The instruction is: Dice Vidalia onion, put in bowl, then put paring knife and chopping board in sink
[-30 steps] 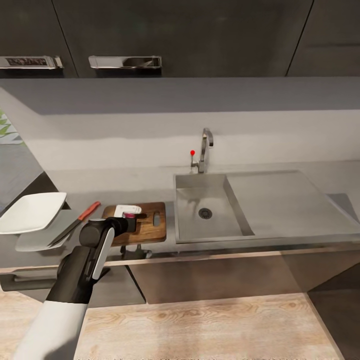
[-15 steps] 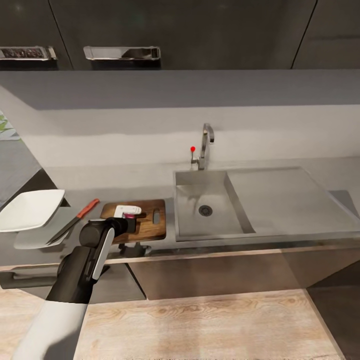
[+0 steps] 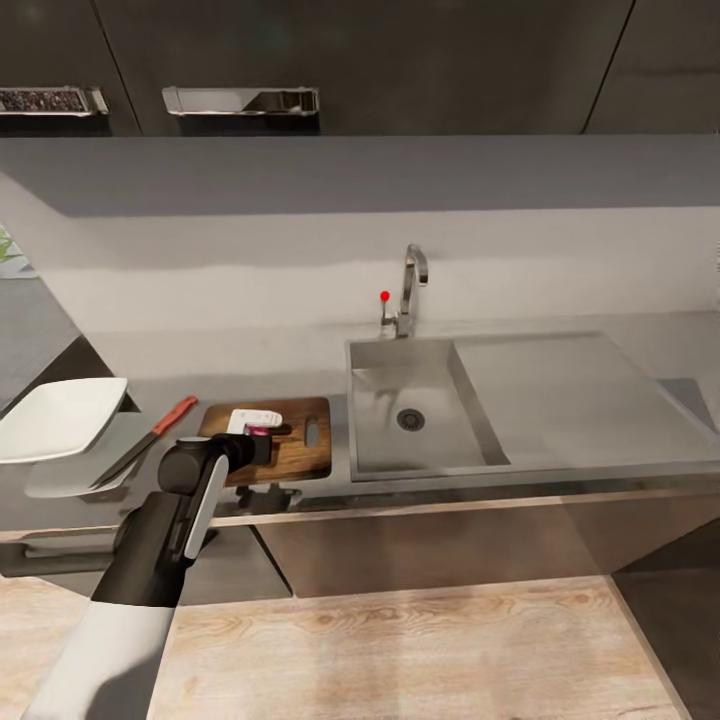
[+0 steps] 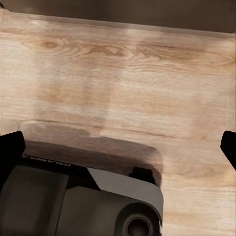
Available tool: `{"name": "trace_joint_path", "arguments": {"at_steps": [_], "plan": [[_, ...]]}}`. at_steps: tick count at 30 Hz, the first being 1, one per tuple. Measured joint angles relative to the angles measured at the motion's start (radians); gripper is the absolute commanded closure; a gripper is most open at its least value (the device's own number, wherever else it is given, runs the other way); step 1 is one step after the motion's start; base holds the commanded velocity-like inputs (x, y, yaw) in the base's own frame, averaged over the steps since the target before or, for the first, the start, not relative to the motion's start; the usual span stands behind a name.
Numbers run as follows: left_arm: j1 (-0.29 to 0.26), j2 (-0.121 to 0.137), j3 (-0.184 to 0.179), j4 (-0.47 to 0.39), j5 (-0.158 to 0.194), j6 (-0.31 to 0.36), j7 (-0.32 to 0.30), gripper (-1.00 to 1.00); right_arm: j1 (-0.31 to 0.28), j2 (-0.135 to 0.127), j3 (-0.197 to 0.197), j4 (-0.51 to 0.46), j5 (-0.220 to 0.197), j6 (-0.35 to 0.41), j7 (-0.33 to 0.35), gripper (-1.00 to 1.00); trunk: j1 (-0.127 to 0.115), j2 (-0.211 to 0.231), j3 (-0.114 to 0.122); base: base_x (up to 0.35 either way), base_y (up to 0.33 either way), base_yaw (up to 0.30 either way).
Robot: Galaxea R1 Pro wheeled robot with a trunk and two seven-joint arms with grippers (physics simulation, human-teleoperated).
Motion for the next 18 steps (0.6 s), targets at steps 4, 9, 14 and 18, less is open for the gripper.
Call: {"name": "trace_joint_path", "arguments": {"at_steps": [4, 9, 14, 18], "plan": [[0.0, 0.0, 0.0, 0.009, 0.006, -0.001, 0.0, 1.0, 0.0, 0.0, 0.0, 0.0, 0.0, 0.0, 0.0, -1.0, 0.0, 0.0, 0.006, 0.093, 0.048, -0.083], [0.0, 0.0, 0.0, 0.009, 0.007, -0.001, 0.0, 1.0, 0.0, 0.0, 0.0, 0.0, 0.0, -0.001, 0.0, -1.0, 0.0, 0.0, 0.013, 0.106, 0.054, -0.087], [0.0, 0.001, 0.0, 0.008, 0.007, -0.001, 0.0, 1.0, 0.0, 0.0, 0.0, 0.0, 0.0, -0.001, 0.0, -1.0, 0.0, 0.0, 0.021, 0.008, 0.003, -0.087], [0.0, 0.001, 0.0, 0.007, 0.007, -0.001, 0.0, 1.0, 0.0, 0.0, 0.0, 0.0, 0.0, -0.001, 0.0, -1.0, 0.0, 0.0, 0.026, 0.001, 0.0, -0.051]]}}
